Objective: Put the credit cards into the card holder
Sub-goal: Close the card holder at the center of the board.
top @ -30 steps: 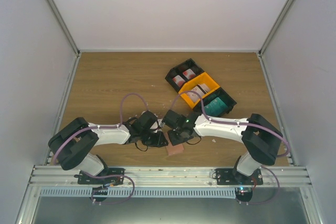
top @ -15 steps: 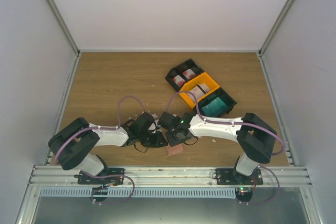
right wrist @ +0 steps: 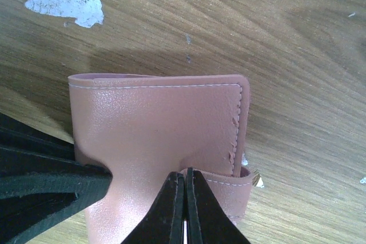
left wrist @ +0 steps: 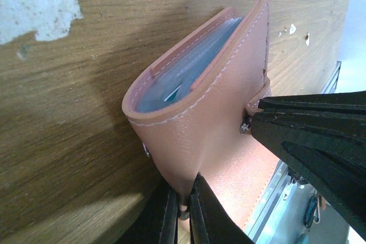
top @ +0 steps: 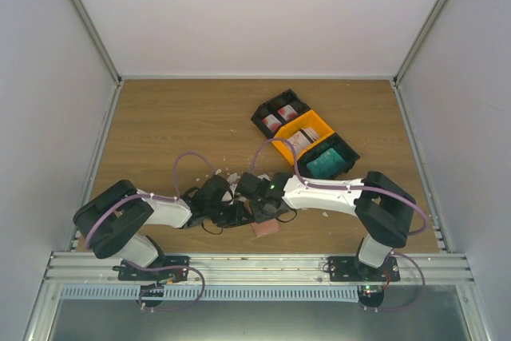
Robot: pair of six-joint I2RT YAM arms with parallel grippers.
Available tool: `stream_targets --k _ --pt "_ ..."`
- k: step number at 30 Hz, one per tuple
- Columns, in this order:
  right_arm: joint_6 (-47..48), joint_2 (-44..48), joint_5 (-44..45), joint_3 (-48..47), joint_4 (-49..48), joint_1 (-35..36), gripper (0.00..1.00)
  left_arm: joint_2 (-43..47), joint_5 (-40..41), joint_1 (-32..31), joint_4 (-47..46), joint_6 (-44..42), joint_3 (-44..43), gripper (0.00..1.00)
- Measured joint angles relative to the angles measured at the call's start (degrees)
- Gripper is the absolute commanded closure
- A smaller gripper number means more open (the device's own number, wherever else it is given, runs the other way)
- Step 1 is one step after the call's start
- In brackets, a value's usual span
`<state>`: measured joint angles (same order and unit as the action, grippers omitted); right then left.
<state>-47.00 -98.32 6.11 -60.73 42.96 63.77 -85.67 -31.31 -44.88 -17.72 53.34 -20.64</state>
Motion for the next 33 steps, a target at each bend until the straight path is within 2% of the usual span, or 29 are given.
stream_targets --k 12,22,33 --pt "-1.57 -0.35 3.19 1.07 -1.53 1.81 0.99 -0.02 -1.01 0.76 -1.11 0.72 0.66 0.99" --pt "-2.60 -0.44 4.66 3.50 -7.91 2.86 0.99 -0.55 -2.29 1.49 -1.36 0.70 0.70 1.00" --pt "-4.87 4.98 3.56 10.19 -16.61 2.10 1.00 -0.52 -2.32 1.57 -1.20 0.04 0.70 0.99"
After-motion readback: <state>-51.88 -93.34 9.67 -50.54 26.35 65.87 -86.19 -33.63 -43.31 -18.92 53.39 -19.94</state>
